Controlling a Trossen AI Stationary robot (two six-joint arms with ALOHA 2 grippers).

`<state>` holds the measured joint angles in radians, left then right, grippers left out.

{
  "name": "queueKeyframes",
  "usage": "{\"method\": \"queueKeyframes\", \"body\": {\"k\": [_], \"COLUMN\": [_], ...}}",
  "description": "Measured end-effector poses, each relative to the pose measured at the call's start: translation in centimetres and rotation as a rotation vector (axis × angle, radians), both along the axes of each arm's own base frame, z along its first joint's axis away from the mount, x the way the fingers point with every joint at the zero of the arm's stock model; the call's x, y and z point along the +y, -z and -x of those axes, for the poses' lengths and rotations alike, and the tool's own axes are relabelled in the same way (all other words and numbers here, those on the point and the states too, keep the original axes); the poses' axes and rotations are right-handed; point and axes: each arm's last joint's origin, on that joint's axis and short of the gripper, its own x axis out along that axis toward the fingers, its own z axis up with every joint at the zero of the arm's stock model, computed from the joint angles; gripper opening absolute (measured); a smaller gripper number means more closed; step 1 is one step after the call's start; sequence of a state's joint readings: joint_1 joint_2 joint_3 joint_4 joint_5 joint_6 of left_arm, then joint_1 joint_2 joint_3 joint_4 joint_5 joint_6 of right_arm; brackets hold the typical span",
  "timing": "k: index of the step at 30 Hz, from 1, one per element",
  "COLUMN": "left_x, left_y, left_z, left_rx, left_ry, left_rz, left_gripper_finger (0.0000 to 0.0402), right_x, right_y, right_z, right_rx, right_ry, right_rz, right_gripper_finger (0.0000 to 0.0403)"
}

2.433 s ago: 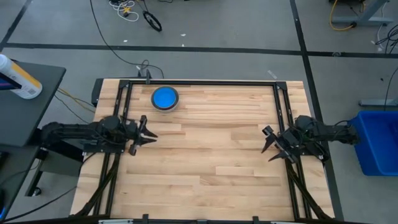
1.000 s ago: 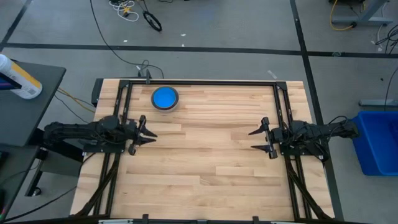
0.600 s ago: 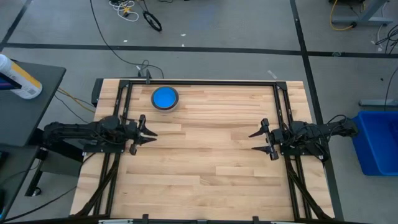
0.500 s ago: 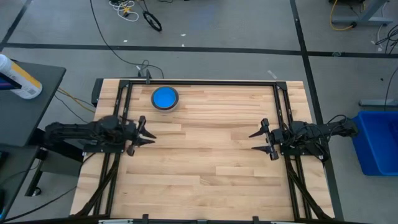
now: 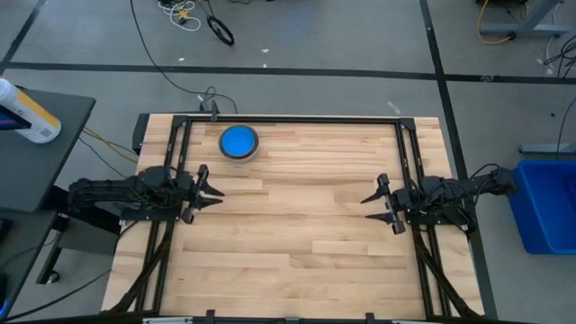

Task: Nest bowls inside each other
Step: Return to Home Position

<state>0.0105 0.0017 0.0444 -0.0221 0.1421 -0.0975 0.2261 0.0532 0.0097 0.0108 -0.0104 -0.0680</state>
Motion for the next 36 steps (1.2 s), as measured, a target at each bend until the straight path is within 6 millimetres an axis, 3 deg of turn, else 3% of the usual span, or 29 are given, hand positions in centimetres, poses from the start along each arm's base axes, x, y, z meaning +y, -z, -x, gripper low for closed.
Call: {"method": "queueKeyframes", "body": {"k": [19, 36], "left_x": [0.00, 0.00], "left_y": [0.22, 0.22], "left_z": [0.00, 0.00], "left_rx": [0.028, 0.023], "left_ry": [0.000, 0.000], "left_rz": [-0.008, -0.052], "left_gripper_finger": [0.0094, 0.0094], "right_x": [0.23, 0.23], "right_y": [-0.01, -0.02], "right_z": [0.07, 0.07], "right_rx": [-0.008, -0.008], "right_ry": [-0.018, -0.018], "right_rz": [0.026, 0.025], "right_gripper_finger": [0.0192, 0.0215]}}
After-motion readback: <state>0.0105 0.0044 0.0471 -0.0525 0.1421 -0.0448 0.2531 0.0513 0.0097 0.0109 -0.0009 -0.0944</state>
